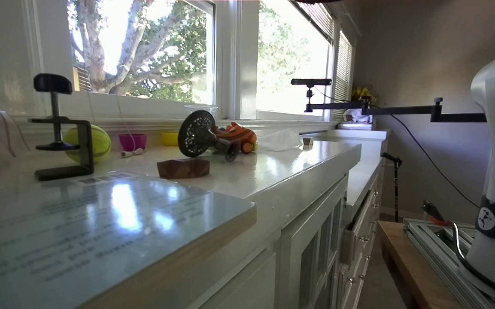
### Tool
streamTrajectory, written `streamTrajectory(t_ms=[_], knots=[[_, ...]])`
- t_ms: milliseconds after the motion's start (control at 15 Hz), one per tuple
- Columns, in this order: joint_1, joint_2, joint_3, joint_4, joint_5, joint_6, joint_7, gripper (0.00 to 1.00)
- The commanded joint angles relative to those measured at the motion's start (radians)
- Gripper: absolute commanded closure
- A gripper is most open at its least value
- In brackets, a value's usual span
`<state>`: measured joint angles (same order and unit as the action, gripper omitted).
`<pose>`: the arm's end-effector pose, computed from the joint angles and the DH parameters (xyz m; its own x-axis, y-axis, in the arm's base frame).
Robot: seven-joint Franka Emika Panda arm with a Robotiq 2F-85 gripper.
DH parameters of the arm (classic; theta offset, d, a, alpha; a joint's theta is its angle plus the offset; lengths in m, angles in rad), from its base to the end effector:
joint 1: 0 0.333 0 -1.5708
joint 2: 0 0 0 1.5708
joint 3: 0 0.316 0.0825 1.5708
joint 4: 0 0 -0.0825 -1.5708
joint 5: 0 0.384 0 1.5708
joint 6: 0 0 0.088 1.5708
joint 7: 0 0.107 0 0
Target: Pull the curtain cord
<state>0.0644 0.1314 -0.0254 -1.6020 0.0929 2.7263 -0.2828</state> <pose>0.6527 0.0233 0.6699 0.5199 0.2196 0.8255 0.1761 -0.9732 0.1480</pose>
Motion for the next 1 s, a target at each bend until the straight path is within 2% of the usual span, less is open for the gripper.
streamTrajectory(t_ms=[0, 67, 667, 933], knots=[[0.001, -0.008, 0.000, -0.005, 0.000, -0.006, 0.005, 0.27], [-0.024, -0.008, 0.028, -0.002, -0.017, -0.009, 0.019, 0.33], [-0.031, -0.008, 0.032, 0.004, -0.024, -0.070, 0.026, 0.98], [-0.034, -0.014, 0.030, 0.003, -0.027, -0.098, 0.029, 1.00]])
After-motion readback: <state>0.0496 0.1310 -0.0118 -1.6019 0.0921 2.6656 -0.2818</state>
